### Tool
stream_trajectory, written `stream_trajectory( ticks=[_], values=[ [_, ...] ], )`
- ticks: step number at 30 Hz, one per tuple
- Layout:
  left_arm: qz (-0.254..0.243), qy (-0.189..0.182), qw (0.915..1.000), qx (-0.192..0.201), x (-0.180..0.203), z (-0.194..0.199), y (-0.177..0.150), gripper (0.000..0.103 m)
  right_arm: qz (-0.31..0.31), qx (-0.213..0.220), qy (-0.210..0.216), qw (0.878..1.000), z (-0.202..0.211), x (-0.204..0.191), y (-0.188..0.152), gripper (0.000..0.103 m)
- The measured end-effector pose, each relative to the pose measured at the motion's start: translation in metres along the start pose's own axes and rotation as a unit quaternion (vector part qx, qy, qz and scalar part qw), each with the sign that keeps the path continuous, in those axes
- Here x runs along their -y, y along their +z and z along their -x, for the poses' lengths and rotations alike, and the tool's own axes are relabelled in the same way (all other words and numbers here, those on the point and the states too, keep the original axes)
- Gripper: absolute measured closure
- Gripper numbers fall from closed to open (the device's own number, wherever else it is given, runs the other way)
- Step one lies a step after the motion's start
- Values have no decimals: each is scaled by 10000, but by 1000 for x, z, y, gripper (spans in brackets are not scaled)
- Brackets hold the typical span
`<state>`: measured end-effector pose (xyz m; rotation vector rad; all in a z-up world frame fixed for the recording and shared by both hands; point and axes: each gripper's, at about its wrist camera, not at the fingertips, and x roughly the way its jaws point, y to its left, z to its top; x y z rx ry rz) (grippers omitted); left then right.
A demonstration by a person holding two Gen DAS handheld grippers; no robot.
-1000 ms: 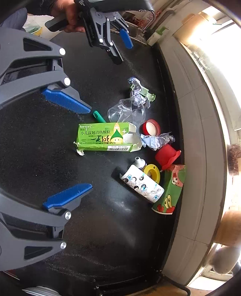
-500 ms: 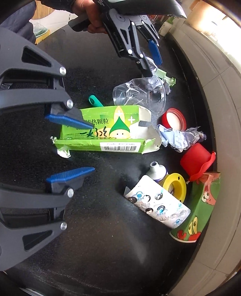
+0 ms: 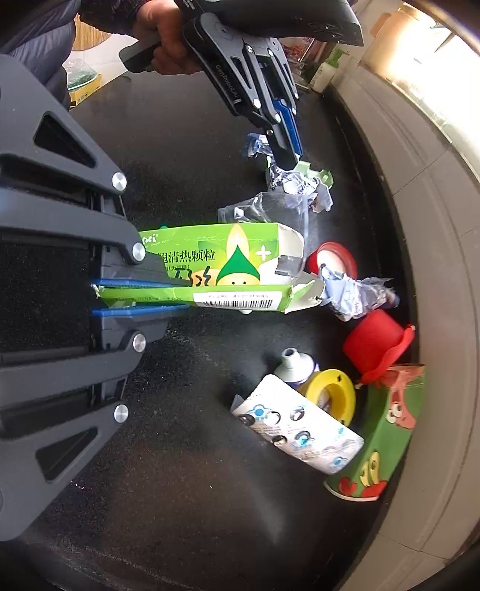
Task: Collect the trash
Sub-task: 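Grasp the crumpled foil with the left tool while the right tool grasps the green carton, then carry foil and green carton to the black bin and release both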
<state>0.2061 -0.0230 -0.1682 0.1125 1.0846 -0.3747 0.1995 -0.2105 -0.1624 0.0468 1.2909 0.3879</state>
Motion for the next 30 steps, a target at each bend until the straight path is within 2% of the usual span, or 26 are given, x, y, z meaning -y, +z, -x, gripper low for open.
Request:
stream_trajectory(
  ticks=[10,12,14,18,23,27,30],
  values=[
    [279,333,9987,266,13,62,-3,85,275,478,-87,9984,56,-19,-6,94],
    [385,400,9978,368,14,80,-9,85,366,566,-277,9973,66,-22,-8,94],
    [474,488,9967,450,16,94,-16,85,499,541,-672,9950,73,-26,-13,94],
    [715,624,9939,564,17,114,-33,85,541,541,-518,9957,84,-23,-25,94],
    [933,797,9903,653,21,142,-60,85,831,621,-360,9940,99,-42,-37,94],
    [1219,1007,9851,677,18,170,-93,85,1229,629,-101,9904,104,-78,-45,94],
    [1544,1208,9780,712,10,195,-126,85,1737,607,173,9828,101,-123,-53,94]
  ],
)
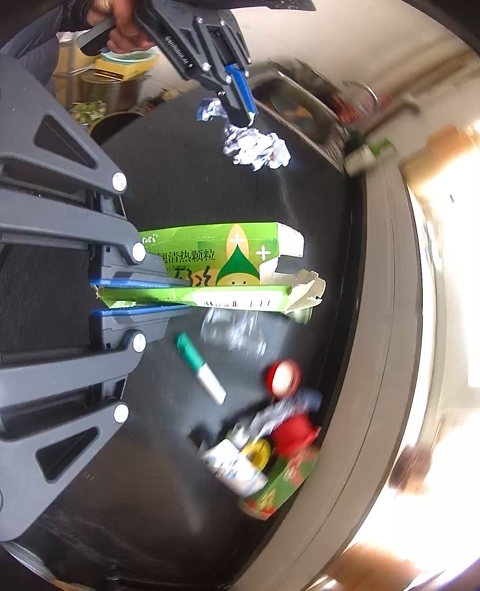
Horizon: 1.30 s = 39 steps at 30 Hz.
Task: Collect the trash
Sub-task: 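Carry foil and green carton to the black bin and release both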
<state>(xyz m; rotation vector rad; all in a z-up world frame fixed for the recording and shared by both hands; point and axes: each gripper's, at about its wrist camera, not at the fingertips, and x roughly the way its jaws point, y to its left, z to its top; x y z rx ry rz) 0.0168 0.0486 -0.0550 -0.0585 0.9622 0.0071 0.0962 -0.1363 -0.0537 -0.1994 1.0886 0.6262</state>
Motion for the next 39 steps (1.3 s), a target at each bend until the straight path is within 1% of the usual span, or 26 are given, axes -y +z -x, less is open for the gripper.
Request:
stream_trajectory(
  ticks=[3,5,7,9,11,12,14,15,18,21,22,23,25,26,28,30,34,35,39],
  values=[
    [425,329,9986,20,-32,27,-29,85,530,-46,362,9979,-11,-53,7,94],
    [727,594,9956,40,-55,47,-52,85,918,-103,620,9938,-19,-94,8,94],
    [1096,901,9899,21,-80,69,-77,85,1347,-186,929,9863,-28,-142,8,94],
    [1441,1251,9816,-4,-103,89,-103,85,1727,-278,1211,9771,-35,-185,4,94],
    [1827,1528,9712,-6,-125,110,-130,85,2153,-402,1491,9643,-44,-234,-2,94],
    [2102,1673,9632,-17,-138,123,-149,85,2339,-455,1625,9575,-46,-256,-6,94],
    [2472,1952,9491,-66,-157,143,-178,85,2675,-561,1843,9441,-51,-296,-15,94],
    [2624,2049,9429,-85,-164,150,-190,85,2883,-638,1972,9348,-55,-320,-22,94],
    [3106,2340,9212,-139,-186,174,-231,85,3321,-814,2263,9121,-65,-376,-40,94],
    [3530,2567,8995,-190,-203,189,-269,85,3683,-1030,2459,8907,-77,-423,-61,94],
    [3643,2604,8939,-200,-207,190,-278,85,3796,-1110,2511,8835,-82,-438,-69,94],
    [3783,2654,8866,-208,-213,192,-291,85,3858,-1175,2542,8791,-88,-448,-73,94],
    [3968,2694,8772,-200,-220,193,-310,85,3978,-1364,2611,8689,-102,-472,-88,94],
    [4055,2744,8717,-180,-223,191,-318,85,4012,-1437,2620,8659,-109,-480,-93,94],
    [4224,2737,8639,-164,-233,182,-336,85,4063,-1611,2636,8599,-125,-493,-105,94],
    [4372,2687,8582,-139,-243,170,-356,85,4085,-1766,2567,8579,-143,-503,-116,94],
    [4656,2482,8494,-143,-265,141,-394,85,4027,-2070,2414,8583,-179,-518,-132,94],
    [4684,2458,8485,-134,-271,132,-402,85,3990,-2133,2392,8591,-188,-520,-135,94],
    [4741,2315,8489,-313,-288,105,-427,85,3947,-2315,2242,8604,-223,-531,-142,94]
  ],
)
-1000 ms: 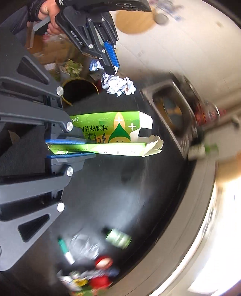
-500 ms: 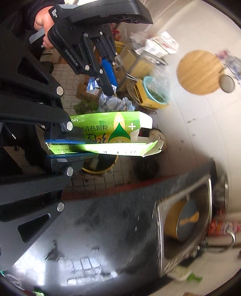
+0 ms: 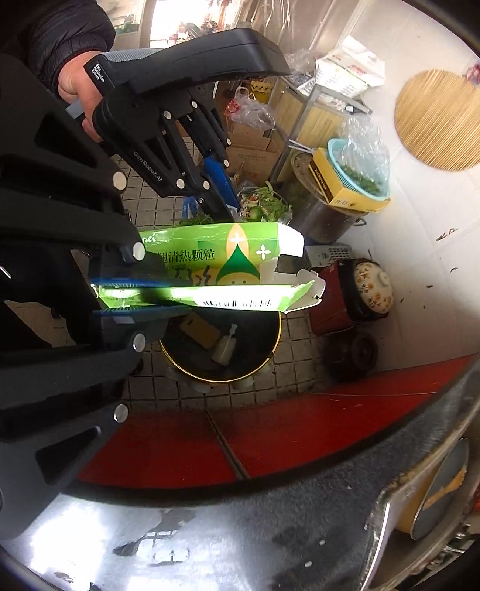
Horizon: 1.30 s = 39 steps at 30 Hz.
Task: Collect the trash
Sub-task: 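Carry foil and green carton to the black bin and release both, then return both tools to the countertop trash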
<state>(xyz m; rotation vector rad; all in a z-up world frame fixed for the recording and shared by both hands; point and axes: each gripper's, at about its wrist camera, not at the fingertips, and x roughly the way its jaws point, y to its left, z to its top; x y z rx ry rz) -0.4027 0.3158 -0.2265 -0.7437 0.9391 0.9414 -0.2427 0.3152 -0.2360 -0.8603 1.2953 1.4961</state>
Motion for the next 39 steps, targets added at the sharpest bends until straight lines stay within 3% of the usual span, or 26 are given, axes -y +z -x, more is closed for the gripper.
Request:
stream_trajectory(
  ticks=[8,9,10,11,12,28,34,39],
  values=[
    [122,-258,9993,-241,-23,-47,-1,83,-47,-176,-56,9998,-34,6,22,93],
    [136,-304,9991,-274,-25,-52,-2,73,-71,-224,-39,9997,-37,7,26,83],
    [146,-334,9989,-311,-27,-55,-3,59,-95,-228,-53,9997,-37,8,28,54],
    [161,-274,9990,-316,-28,-58,-3,27,-123,-168,-92,9997,-36,10,30,37],
    [191,-182,9994,-211,-29,-57,-4,18,-131,-56,-121,9998,-33,11,30,27],
    [48,-19,9998,-178,-19,-30,-10,17,-240,218,29,9995,-1,26,20,27],
    [-399,-61,9992,37,19,5,10,14,-542,840,-156,9949,66,47,-6,24],
    [-1202,-442,9914,281,90,36,34,11,-1048,1562,-767,9792,149,86,-59,22]
  ],
)
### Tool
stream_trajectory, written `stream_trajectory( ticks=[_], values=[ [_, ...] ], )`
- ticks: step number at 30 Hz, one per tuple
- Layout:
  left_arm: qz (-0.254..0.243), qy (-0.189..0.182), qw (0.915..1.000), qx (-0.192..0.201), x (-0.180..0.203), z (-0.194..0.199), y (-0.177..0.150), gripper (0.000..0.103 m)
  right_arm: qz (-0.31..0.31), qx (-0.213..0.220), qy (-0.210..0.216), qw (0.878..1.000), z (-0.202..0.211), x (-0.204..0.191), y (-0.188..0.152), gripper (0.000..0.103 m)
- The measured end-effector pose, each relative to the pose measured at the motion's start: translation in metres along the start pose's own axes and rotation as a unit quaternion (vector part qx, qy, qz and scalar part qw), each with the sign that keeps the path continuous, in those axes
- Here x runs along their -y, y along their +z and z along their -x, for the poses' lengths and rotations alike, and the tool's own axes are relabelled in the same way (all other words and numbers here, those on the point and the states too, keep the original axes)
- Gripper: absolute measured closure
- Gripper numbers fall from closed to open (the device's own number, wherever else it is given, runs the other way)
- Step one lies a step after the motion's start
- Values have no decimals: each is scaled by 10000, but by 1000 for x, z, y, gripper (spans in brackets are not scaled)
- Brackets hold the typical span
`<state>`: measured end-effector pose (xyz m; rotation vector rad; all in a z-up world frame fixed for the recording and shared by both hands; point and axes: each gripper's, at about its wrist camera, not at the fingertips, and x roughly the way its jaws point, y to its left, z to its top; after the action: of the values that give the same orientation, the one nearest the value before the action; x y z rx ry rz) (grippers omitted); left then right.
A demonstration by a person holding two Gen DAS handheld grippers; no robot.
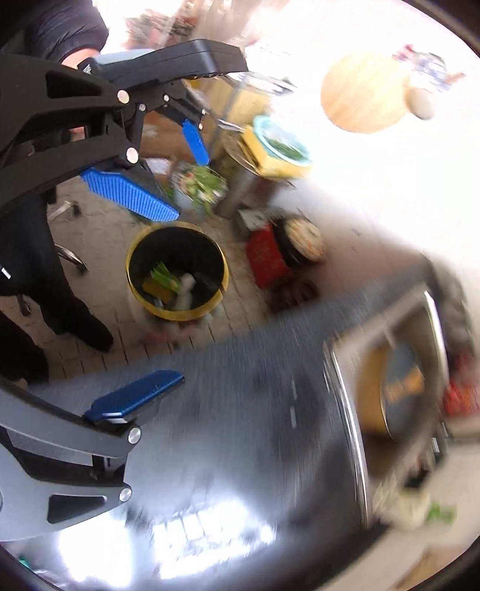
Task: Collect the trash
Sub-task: 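Return both tools to the countertop trash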
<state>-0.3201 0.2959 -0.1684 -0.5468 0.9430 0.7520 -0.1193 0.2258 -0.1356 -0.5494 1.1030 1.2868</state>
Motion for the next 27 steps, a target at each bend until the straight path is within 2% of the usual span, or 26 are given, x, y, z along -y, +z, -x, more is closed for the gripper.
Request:
stream_trajectory(
  ticks=[4,7,11,15,20,24,27],
  values=[
    [-789,-436,9958,138,70,8,33,11,-717,527,-728,9934,71,62,-30,22],
    [-1523,-847,9844,250,140,11,55,11,-1377,874,-1270,9784,123,108,-65,22],
    [-2211,-1358,9653,292,226,15,71,11,-2277,1215,-1948,9463,185,162,-124,22],
    [-2817,-1810,9418,294,318,26,76,11,-3146,1487,-2466,9045,237,202,-193,22],
    [-3298,-2246,9167,206,403,40,61,11,-3983,1743,-2743,8577,281,235,-271,22],
    [-3639,-2406,8997,155,450,48,44,11,-4307,1861,-2828,8366,302,248,-309,22],
    [-3781,-2437,8930,134,469,52,37,11,-4433,1889,-2841,8289,309,256,-324,22]
  ],
)
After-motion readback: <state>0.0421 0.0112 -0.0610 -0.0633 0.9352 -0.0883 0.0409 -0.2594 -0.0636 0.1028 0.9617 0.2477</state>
